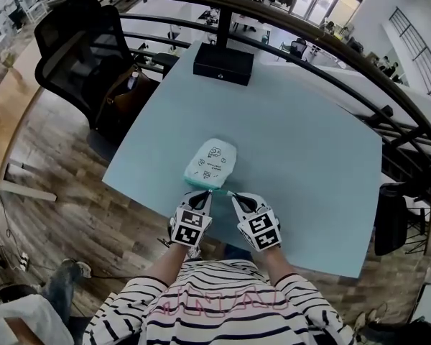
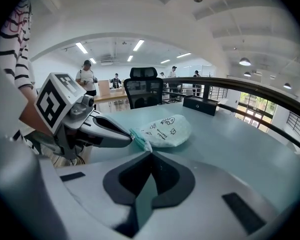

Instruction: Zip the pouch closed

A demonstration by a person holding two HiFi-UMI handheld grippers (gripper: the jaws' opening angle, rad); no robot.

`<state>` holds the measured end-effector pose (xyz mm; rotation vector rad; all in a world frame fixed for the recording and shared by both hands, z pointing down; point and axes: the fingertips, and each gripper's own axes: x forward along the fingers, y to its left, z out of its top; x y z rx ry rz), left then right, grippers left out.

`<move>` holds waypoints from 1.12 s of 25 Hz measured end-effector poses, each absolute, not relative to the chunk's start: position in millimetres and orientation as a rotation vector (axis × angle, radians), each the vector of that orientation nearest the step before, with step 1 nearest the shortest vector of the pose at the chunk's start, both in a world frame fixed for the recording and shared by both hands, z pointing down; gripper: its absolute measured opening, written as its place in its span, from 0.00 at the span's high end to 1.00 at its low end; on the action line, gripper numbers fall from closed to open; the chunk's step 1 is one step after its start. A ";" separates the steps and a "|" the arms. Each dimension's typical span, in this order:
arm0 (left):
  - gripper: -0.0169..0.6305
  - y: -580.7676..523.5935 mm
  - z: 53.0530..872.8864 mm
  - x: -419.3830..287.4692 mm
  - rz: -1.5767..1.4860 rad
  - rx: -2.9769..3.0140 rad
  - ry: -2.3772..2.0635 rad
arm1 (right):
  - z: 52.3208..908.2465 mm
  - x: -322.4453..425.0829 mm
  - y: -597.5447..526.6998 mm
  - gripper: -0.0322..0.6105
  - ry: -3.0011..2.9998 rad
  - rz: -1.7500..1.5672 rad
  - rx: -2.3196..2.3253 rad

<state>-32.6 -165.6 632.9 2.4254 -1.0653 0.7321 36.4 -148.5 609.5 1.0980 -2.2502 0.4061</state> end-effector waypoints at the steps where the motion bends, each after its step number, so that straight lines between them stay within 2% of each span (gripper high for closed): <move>1: 0.93 -167.4 634.7 -36.7 0.733 2.400 -1.075 | 609.5 38.6 -148.9 0.91 -2.245 0.410 1.104; 15: 0.93 -193.4 641.1 -75.2 0.728 2.303 -1.197 | 610.4 54.6 -151.7 0.91 -2.228 0.422 1.148; 28: 0.93 -204.9 644.3 -81.5 0.756 2.293 -1.218 | 612.5 48.4 -159.4 0.91 -2.227 0.421 1.150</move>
